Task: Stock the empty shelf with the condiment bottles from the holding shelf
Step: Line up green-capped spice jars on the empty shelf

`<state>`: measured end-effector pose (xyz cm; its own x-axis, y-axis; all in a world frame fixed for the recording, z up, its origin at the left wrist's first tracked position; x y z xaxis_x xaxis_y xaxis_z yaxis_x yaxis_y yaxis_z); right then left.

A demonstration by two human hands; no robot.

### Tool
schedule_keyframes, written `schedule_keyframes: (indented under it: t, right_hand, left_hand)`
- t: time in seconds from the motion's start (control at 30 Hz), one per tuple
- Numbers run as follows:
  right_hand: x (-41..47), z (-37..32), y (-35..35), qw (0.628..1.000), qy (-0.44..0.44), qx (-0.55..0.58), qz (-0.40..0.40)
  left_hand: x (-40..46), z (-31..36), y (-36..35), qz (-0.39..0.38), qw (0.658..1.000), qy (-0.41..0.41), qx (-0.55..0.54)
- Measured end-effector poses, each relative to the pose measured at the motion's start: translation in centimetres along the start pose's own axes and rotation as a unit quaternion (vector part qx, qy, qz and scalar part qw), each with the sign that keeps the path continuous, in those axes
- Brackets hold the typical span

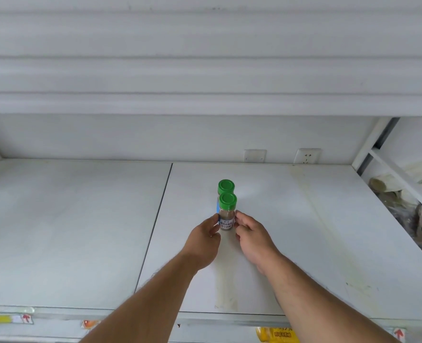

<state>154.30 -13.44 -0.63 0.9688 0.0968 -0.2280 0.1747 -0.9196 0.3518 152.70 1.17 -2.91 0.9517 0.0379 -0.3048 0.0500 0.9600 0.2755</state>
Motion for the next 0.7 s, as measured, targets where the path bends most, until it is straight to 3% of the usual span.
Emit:
schedule_keyframes:
  t: [0.23,0.37,0.47,0.57,0.7]
  right_hand:
    - [-2.8,1.2,1.4,0.998,-0.045,-0.039,0.018]
    - [-6.7,0.4,0.9,0.998,-0.05,-0.04,0.001]
    - [-9.3,-0.5,-1.2,0.992,-0.026,-0.118,-0.044]
    - [-11.3,-2.8,-4.0,0.951,0.035,-0.29,-0.101]
    - [-13.2,-6.2,-8.4,0.842,0.168,-0.491,-0.147]
  left_hand:
    - [-2.8,0.0,1.0,0.019,1.0,0.006,0.006]
    - [-6.6,0.9,2.9,0.03,0.994,-0.025,0.101]
    - [-9.6,0.4,4.9,0.035,0.981,-0.027,0.19]
    - [-12.8,-0.5,7.6,0.065,0.96,-0.004,0.271]
    - [-18.1,-1.5,11.1,0.13,0.929,0.032,0.345]
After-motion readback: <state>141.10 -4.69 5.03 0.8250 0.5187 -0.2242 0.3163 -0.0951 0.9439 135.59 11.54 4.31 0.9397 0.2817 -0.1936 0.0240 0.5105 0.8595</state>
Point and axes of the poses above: each hand's wrist, its own x-axis towards the middle knuckle, its own y-axis out of the back of the hand, z = x × y, the point moved 9 cm from there along x, towards the middle knuckle, and after that the axes turned 6 degrees about -x, right-handed, at the moved point
